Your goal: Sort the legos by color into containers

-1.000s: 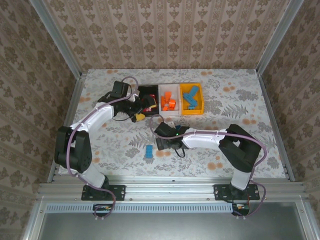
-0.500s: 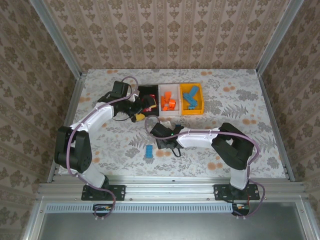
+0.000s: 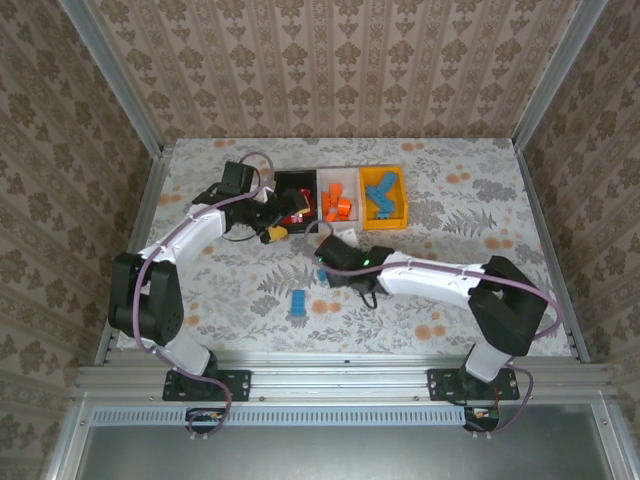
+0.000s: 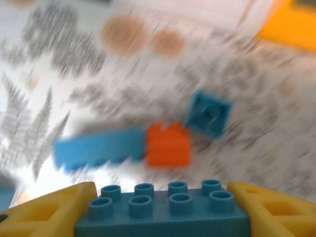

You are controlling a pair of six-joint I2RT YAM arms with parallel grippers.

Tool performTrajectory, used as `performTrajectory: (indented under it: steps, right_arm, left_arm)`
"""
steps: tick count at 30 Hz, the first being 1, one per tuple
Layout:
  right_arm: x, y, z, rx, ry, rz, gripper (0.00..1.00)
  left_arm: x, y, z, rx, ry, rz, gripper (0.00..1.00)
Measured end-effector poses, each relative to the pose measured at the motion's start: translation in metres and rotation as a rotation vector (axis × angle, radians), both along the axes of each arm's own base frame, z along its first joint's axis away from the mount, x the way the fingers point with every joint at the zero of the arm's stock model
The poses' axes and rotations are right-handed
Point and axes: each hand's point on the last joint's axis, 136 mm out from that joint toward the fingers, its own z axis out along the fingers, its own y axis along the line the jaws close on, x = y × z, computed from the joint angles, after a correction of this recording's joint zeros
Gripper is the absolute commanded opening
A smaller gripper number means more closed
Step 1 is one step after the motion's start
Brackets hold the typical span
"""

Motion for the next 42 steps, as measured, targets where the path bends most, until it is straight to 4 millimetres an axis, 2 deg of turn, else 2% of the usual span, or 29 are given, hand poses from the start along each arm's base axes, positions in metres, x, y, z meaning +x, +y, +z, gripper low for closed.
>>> performTrajectory:
  steps: [3, 5, 7, 9, 11, 14, 19, 25, 28, 31, 34, 36, 38, 42]
  right_arm:
    - [0.055, -0.036, 0.027, 0.016, -0.074, -0.118, 0.62]
    - [0.090, -0.057, 0.040, 0.020, -0.108, -0.186, 0.62]
    - [0.127, -0.074, 0.046, 0.014, -0.132, -0.241, 0.62]
    - [0.157, -0.084, 0.041, -0.002, -0.136, -0.271, 0.62]
    - [0.175, -0.091, 0.028, -0.022, -0.119, -0.282, 0.63]
    - [0.190, -0.098, 0.009, -0.045, -0.083, -0.288, 0.66]
    - [0.205, -0.101, 0.018, -0.038, -0.094, -0.281, 0.76]
    - [0.198, -0.101, 0.021, -0.053, -0.086, -0.258, 0.79]
    - [0.187, -0.101, 0.035, -0.042, -0.104, -0.250, 0.78]
    - [0.162, -0.086, 0.056, -0.022, -0.138, -0.206, 0.78]
    - [0.121, -0.041, 0.069, 0.000, -0.162, -0.090, 0.81]
    - [0.089, -0.001, 0.065, 0.018, -0.154, 0.006, 0.82]
    - [0.059, 0.033, 0.049, 0.020, -0.120, 0.094, 0.82]
    - [0.017, 0.071, 0.008, 0.000, -0.030, 0.179, 0.82]
  left_arm:
    - [-0.003, -0.006, 0.002, -0.013, -0.006, -0.021, 1.00]
    - [-0.008, -0.017, 0.006, -0.020, -0.014, -0.067, 0.99]
    - [-0.013, -0.034, 0.010, -0.021, -0.032, -0.125, 0.99]
    - [-0.019, -0.047, 0.013, -0.017, -0.055, -0.176, 0.99]
    - [-0.024, -0.050, 0.012, -0.007, -0.057, -0.198, 0.99]
    - [-0.024, -0.044, 0.008, 0.016, -0.052, -0.192, 0.99]
    - [-0.020, -0.039, 0.007, 0.028, -0.055, -0.179, 0.99]
    - [-0.020, -0.039, 0.007, 0.029, -0.055, -0.178, 0.99]
    - [-0.020, -0.038, 0.006, 0.030, -0.056, -0.178, 0.98]
    - [-0.018, -0.037, 0.005, 0.038, -0.058, -0.170, 0.98]
    - [-0.010, -0.026, 0.006, 0.062, -0.067, -0.132, 0.98]
    - [-0.002, -0.012, 0.009, 0.077, -0.080, -0.088, 0.98]
    - [0.007, 0.004, 0.015, 0.084, -0.098, -0.038, 0.98]
    - [0.027, 0.040, 0.021, 0.091, -0.106, 0.071, 0.98]
